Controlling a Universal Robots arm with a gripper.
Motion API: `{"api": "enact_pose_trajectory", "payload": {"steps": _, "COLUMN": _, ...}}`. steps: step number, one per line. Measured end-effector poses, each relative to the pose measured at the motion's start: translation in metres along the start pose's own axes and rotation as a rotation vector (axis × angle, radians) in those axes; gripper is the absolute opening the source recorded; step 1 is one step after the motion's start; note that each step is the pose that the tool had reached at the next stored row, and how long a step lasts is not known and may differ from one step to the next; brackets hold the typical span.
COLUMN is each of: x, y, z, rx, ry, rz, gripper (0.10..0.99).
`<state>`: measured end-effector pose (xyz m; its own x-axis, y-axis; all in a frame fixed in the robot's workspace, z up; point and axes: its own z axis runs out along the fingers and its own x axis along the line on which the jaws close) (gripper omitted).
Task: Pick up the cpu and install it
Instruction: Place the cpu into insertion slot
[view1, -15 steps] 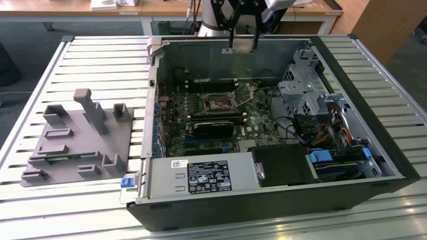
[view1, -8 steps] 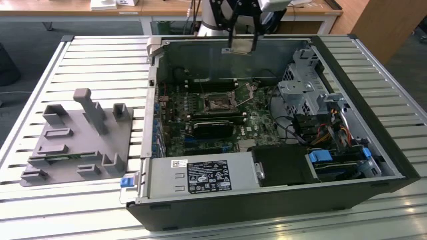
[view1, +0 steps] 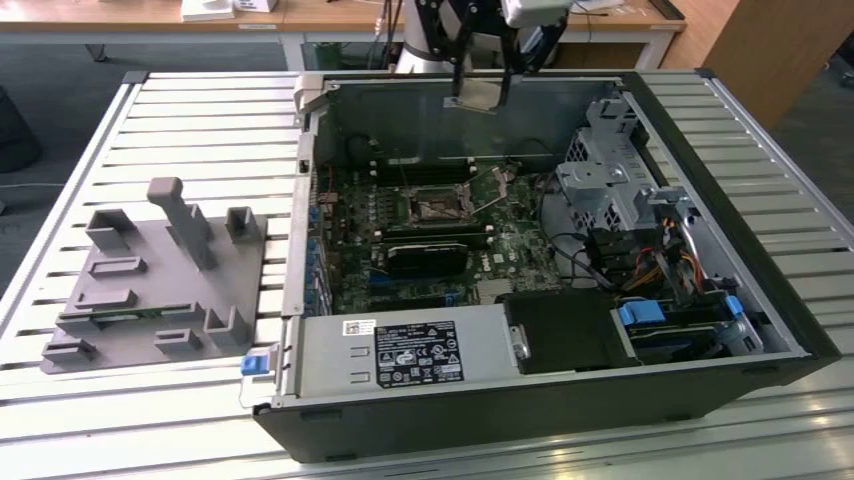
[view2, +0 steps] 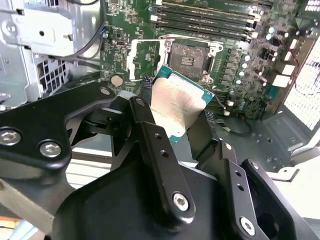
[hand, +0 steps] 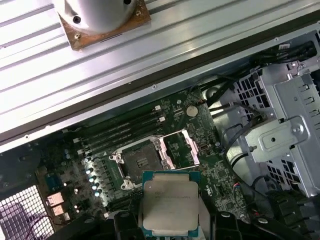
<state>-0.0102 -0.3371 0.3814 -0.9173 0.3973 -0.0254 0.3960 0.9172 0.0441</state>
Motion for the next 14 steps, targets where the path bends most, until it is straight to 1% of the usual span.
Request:
{"api": "enact_pose_trajectory", "payload": {"steps": 8, "x": 0.0016, "y": -0.0005, "z": 0.0017, "rx": 0.003, "ry": -0.0046, "rz": 0.105, "gripper": 0.533}}
{"api": "enact_pose_trajectory", "payload": {"steps": 14, "x": 0.0017, "y": -0.0006, "z": 0.0031, "rx": 0.005, "ry": -0.0092, "rz": 0.208, "gripper": 0.533}}
